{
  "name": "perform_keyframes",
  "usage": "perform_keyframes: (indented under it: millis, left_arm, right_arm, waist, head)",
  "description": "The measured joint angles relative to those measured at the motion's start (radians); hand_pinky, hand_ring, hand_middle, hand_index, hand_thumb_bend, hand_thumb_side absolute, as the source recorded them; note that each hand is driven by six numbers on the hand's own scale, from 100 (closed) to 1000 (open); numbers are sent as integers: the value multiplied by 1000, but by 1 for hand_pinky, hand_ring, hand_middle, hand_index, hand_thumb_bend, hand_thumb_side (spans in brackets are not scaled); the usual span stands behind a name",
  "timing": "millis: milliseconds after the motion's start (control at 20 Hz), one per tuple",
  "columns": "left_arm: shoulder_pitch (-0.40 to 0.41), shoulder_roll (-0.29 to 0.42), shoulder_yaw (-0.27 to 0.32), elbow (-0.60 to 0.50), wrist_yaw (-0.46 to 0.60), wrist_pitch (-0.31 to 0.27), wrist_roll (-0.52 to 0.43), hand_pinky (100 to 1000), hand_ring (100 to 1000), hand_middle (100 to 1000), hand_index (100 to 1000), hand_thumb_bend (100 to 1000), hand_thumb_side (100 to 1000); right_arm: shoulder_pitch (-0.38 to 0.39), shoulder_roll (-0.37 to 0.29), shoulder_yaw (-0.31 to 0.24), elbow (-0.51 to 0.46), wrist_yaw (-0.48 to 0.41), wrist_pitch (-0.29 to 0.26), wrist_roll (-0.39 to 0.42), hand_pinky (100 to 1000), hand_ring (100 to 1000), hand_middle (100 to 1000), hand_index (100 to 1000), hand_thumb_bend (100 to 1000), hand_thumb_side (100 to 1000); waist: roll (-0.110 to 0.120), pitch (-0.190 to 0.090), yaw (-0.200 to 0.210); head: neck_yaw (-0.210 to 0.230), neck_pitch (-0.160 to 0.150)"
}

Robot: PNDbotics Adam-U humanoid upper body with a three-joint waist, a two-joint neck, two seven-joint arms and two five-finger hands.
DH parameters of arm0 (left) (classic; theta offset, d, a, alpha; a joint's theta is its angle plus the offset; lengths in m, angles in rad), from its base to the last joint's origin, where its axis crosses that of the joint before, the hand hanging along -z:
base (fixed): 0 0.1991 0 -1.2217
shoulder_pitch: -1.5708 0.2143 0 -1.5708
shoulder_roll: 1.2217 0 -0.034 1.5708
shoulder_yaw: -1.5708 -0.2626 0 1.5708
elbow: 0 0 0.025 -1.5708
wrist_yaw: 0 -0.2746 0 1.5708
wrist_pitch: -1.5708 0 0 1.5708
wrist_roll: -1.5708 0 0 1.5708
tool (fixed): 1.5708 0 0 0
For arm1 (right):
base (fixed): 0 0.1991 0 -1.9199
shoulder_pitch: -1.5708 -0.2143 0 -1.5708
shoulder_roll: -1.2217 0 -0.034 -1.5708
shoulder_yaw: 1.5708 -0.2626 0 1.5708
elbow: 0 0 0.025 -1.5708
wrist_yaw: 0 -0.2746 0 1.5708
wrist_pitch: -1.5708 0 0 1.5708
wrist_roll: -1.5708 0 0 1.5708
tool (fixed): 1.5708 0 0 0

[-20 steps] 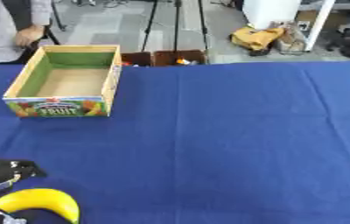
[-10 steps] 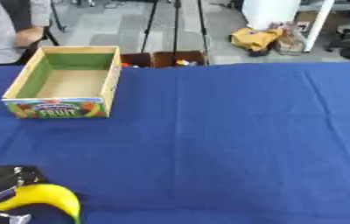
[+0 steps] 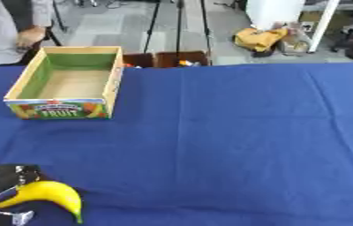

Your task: Pick up objects on the table and place them in the box.

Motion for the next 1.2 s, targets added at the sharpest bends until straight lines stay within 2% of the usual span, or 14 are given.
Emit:
perform_keyframes:
  millis: [450,1200]
  left_arm:
    - [9,22,3,-44,49,31,-53,445,719,722,813,154,258]
    - [-5,64,13,-134,30,66,-146,414,691,702,795,110,226]
  right_arm:
    - [0,0,0,0,0,0,0,809,878,758,873,100,1000]
    - [7,0,0,0,0,4,3,811,879,758,874,100,1000]
  waist:
    - [1,0,4]
    - [13,-5,11]
  head:
    - [0,0]
    - [-1,0]
